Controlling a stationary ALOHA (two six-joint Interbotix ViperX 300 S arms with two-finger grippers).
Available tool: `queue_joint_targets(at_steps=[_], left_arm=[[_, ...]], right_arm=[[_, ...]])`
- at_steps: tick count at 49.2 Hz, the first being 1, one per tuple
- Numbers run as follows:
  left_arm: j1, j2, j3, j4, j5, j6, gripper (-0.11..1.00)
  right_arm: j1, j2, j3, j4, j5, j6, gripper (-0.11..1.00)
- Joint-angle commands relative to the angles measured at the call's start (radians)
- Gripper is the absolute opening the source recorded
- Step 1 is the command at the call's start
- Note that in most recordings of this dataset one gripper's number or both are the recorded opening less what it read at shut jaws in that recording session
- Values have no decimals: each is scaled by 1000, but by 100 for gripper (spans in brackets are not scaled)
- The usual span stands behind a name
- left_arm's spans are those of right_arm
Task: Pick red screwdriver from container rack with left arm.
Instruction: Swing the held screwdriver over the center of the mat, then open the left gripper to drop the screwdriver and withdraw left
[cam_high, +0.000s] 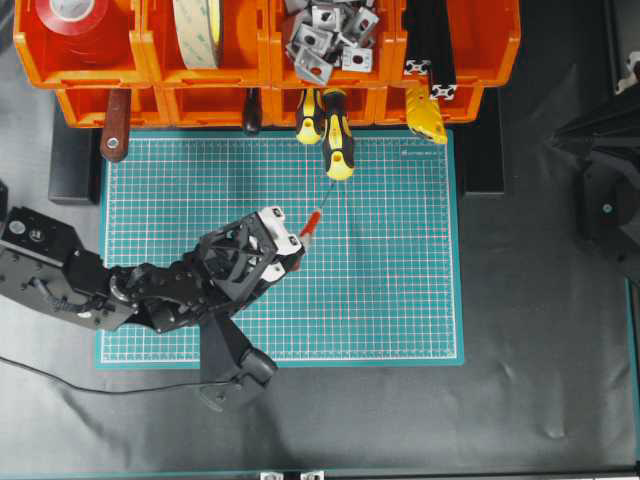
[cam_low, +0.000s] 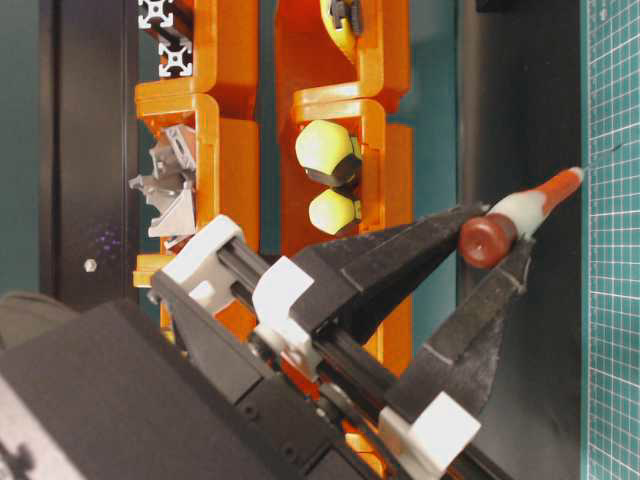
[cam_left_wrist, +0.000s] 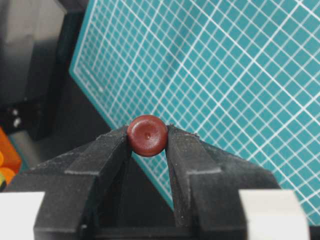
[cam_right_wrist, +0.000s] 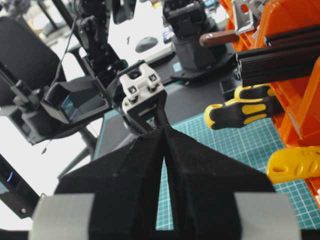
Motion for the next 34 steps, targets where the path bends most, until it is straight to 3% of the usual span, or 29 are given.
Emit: queue_joint_targets(at_steps=[1,17,34], left_arm=[[11,-14,-20,3,-23,-3,23],[15,-11,-15,-8,-55,-11,23],[15,-18,25,-8,-97,-132,24]], right_arm=[[-2,12,-29,-2,6,-2,-1],[-2,11,-29,-2,28,0,-1],[-3,8,-32,-2,35,2,-1]])
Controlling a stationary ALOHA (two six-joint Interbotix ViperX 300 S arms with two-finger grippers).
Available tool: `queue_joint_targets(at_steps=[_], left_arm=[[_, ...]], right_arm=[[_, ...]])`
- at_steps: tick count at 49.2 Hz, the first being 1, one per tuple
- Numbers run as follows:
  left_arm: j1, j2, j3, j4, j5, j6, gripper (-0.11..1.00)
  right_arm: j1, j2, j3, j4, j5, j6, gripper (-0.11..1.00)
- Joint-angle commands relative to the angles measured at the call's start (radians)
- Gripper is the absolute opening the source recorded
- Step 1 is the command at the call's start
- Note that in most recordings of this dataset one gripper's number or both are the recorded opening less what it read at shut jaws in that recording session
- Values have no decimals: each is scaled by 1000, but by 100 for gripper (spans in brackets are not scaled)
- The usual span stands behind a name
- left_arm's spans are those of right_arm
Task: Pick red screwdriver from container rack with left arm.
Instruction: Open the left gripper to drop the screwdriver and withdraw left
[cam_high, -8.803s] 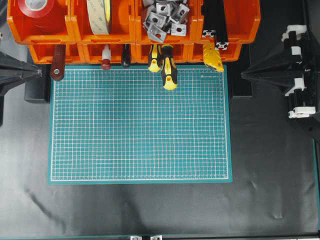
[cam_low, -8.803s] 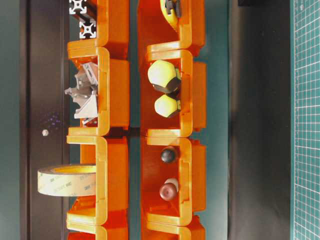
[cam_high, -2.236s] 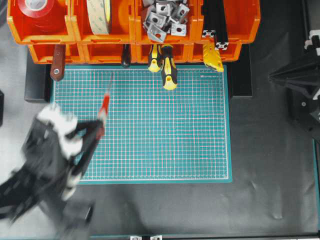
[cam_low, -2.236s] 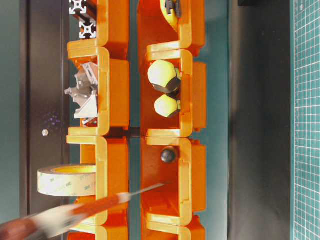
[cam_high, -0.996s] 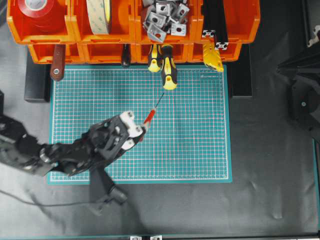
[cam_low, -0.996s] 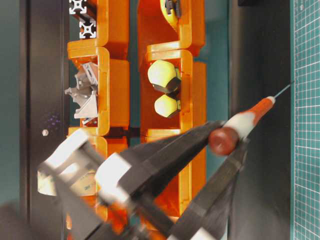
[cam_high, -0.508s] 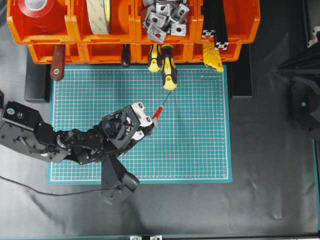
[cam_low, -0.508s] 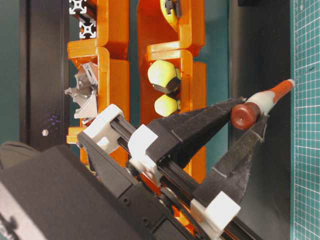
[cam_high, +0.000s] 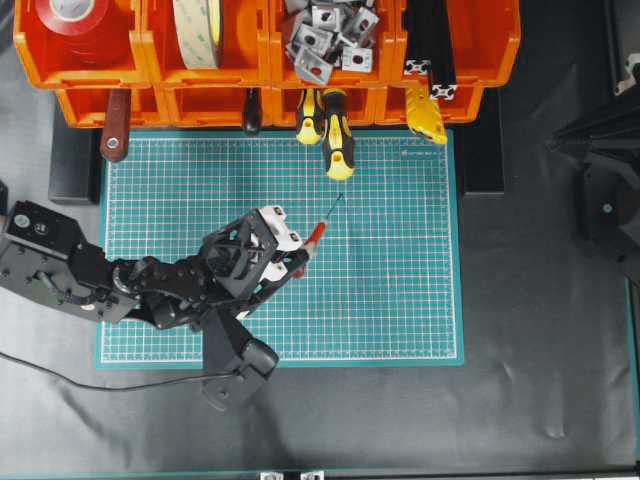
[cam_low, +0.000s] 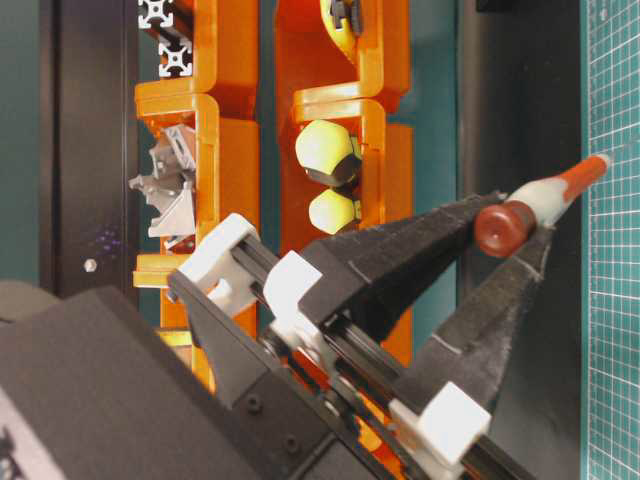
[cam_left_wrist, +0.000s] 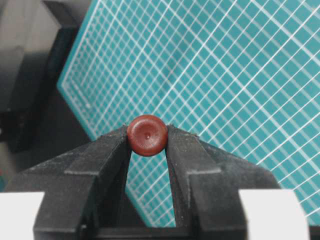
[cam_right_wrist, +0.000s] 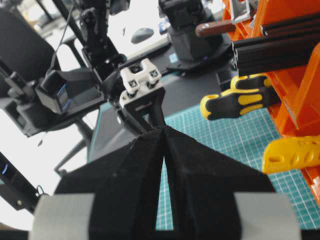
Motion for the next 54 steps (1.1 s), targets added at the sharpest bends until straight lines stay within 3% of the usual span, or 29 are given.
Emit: queue_joint_targets(at_steps=[1,4,13,17,26,35,42,47,54], left_arm=[[2,-21,5,-2,-12,-34,24],[3,-21,20,-2,-14,-60,30],[2,-23,49,-2,-20,-153,79],[2,-25,55,-2,-29,-209,89],[0,-41,81,-2,-49,-308,88],[-9,-130,114,-2,-52,-485,88],[-17,-262,146,-2,-54,-649,87],[-25,-382,179,-2,-72,-713,87],[-32,-563,232,-2,-100,-752,87]], right_arm=[[-2,8,-32,-2,-3,2,-1],[-3,8,-31,-2,-3,2,-1],[-3,12,-29,-2,-2,5,-1],[-3,12,-29,-2,-2,5,-1],[-2,11,-29,-2,-2,5,-1],[-2,6,-32,-2,8,3,-1],[-3,6,-31,-2,20,2,-1],[-3,5,-32,-2,38,2,-1],[-3,5,-32,-2,43,-3,-1]])
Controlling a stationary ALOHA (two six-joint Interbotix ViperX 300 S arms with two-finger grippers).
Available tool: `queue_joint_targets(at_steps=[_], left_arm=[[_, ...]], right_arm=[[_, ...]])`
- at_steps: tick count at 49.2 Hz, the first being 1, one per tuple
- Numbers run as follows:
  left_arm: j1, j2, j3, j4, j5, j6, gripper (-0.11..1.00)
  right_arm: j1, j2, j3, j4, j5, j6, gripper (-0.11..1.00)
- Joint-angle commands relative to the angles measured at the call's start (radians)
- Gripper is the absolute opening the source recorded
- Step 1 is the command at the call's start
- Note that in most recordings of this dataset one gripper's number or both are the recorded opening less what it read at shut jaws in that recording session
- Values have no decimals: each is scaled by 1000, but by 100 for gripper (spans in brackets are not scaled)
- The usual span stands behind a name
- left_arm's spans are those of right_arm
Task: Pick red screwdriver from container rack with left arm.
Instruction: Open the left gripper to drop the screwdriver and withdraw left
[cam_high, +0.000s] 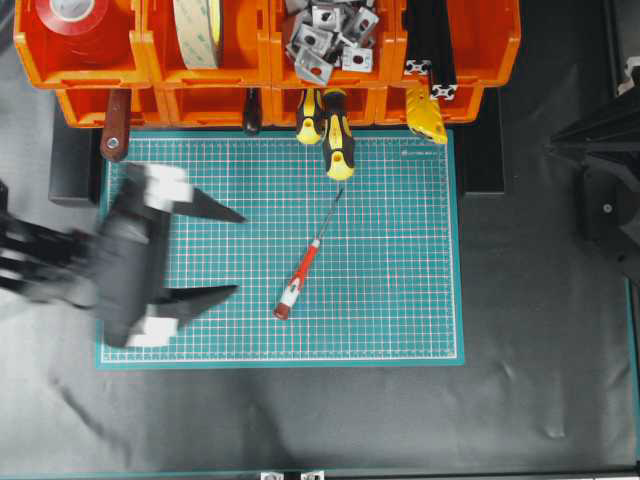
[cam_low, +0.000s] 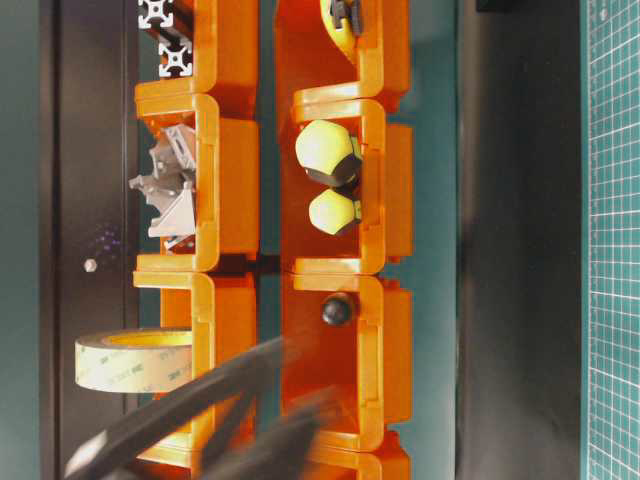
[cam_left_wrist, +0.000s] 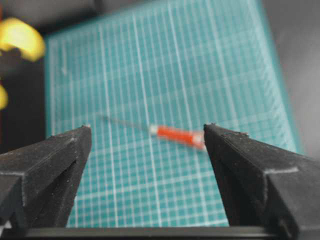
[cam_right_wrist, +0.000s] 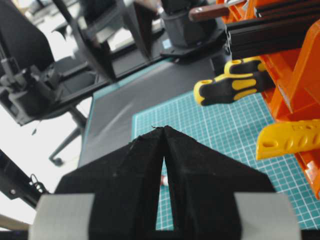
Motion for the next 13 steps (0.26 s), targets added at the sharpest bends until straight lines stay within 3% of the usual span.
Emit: queue_joint_targets(at_steps=[1,13], left_arm=[[-5,-164,21,3,-25,-31,87],[-6,-451,104,3,-83,-61,87]], right_arm=[[-2,9,-31,-3,0,-5,-1],[-5,9,-29,-26,-9,-9,-1]])
